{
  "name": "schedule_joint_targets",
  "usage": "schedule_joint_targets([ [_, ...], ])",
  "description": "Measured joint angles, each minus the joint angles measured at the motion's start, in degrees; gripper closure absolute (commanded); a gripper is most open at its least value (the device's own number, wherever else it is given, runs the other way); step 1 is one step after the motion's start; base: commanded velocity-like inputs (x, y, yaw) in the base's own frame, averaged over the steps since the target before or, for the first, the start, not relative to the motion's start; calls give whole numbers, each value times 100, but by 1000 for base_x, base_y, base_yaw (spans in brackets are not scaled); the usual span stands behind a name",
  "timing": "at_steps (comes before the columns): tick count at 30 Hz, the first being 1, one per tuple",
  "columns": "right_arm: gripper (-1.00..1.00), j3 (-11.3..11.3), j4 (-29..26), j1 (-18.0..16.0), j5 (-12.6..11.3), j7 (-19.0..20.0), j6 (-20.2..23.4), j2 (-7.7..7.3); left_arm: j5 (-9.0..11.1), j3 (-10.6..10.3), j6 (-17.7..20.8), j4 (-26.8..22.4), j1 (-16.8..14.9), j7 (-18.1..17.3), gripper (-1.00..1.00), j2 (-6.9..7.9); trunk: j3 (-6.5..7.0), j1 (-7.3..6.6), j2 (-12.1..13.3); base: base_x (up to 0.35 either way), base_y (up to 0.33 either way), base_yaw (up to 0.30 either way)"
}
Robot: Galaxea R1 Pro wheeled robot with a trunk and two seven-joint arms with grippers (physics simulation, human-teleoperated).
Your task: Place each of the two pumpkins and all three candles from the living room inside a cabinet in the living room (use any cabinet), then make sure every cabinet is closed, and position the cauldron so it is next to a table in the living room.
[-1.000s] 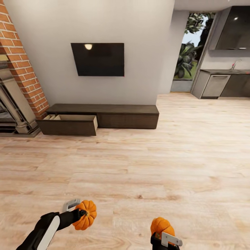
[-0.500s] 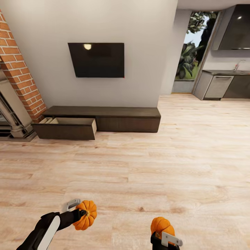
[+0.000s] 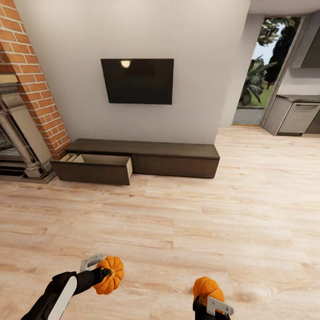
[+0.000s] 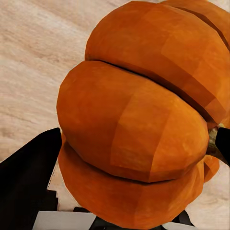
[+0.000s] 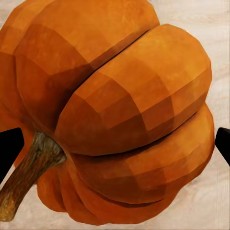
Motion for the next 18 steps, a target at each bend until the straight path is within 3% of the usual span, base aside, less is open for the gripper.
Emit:
schedule_joint_targets([
  [7,100,0,-1,0,-1,0,-3,0,-5,0,0,0,0,2,100,-1,12,0,0,299,108,32],
  [18,100,0,-2,0,-5,0,0,0,2,0,0,0,0,1,100,4,13,0,0,322,11,22],
])
